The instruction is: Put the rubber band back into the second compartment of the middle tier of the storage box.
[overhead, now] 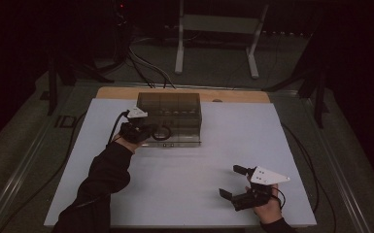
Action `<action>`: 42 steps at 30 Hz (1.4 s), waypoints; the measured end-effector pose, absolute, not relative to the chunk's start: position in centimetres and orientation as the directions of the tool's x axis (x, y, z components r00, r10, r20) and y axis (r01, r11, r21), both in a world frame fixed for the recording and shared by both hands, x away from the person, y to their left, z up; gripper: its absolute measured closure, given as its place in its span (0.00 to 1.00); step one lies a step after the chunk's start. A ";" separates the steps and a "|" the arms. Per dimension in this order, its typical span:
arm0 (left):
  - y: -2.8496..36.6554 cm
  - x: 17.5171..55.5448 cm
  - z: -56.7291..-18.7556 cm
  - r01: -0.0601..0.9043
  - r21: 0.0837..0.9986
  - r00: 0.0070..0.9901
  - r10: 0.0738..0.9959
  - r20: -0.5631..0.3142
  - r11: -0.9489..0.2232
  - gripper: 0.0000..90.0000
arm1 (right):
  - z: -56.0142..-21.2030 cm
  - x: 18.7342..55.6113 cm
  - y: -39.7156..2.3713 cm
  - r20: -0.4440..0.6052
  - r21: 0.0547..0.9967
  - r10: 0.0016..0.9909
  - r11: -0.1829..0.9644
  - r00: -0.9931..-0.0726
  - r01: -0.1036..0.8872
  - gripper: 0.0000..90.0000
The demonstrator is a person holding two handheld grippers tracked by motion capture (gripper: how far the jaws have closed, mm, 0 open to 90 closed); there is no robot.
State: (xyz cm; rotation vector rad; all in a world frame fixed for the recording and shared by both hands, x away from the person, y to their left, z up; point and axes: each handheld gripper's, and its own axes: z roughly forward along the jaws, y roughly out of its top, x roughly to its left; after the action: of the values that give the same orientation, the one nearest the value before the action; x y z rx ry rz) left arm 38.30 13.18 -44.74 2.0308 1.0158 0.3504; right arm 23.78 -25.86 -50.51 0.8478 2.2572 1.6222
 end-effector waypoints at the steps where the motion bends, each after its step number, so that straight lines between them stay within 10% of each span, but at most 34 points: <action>1: 13.1 38.3 -44.8 0.538 0.772 0.633 0.767 -0.105 -0.338 0.97 | -50.5 23.8 -25.9 0.141 0.923 0.578 0.217 -0.804 0.317 0.00; 42: 10.0 40.7 -48.1 0.563 0.737 0.608 0.792 -0.063 -0.373 0.96 | -50.4 23.7 -26.1 0.149 0.925 0.571 0.209 -0.808 0.318 0.00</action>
State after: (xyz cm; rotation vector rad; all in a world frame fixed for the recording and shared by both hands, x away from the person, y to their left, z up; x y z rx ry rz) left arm 40.74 9.98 -48.14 2.0851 1.0646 0.3908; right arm 23.75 -26.10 -50.42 0.8473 2.2565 1.6393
